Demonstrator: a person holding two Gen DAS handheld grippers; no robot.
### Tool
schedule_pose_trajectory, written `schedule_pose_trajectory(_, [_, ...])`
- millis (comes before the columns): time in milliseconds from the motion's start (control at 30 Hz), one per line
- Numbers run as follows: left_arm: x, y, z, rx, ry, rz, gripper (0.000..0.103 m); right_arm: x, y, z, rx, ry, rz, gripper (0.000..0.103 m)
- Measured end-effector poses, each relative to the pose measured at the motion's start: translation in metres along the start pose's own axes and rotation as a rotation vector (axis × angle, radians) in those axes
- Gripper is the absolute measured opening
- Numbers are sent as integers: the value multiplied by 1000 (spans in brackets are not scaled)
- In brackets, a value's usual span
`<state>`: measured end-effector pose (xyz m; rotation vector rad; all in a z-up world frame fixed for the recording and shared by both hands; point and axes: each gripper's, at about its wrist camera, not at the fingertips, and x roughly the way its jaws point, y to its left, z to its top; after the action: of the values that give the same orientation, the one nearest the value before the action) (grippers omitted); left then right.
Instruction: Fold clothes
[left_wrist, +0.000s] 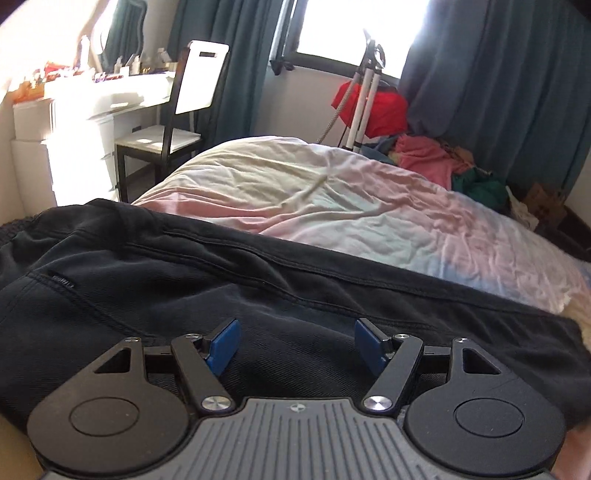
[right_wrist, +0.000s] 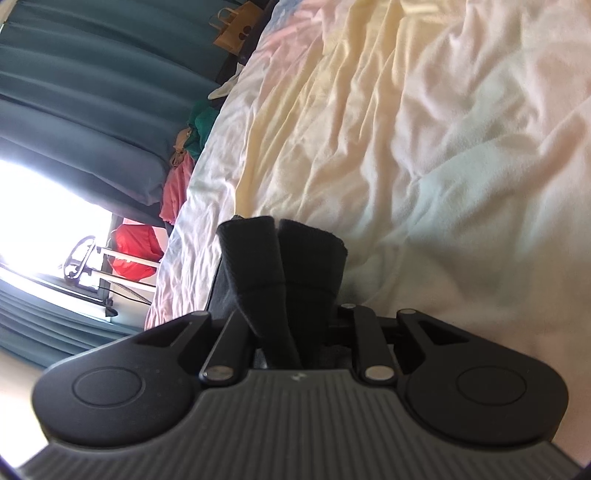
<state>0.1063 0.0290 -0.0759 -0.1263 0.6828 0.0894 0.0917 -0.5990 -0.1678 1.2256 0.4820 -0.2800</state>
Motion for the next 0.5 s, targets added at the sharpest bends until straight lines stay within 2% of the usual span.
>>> schedule_pose_trajectory(100, [25,-9,-16,57,24,39,72,1,-5,0,23,16,21,20])
schedule_pose_trajectory(200, [34,-14,-25,98,20,69,74,3,-9,-1,48,34,43,27])
schedule_pose_trajectory(300, [38,-18,-30,135,11,90,75,6,-7,-3,35,51,67,48])
schedule_pose_trajectory(367, [37,-18,-30,138,12,92,75,11,2,-5,-23,67,70,69])
schedule_pose_trajectory(433, [36,-16,-28,137,11,89,75,18,13,-5,-71,86,62,76])
schedule_pose_trajectory(500, [35,-15,-28,135,10,89,75,20,21,-4,-69,88,100,76])
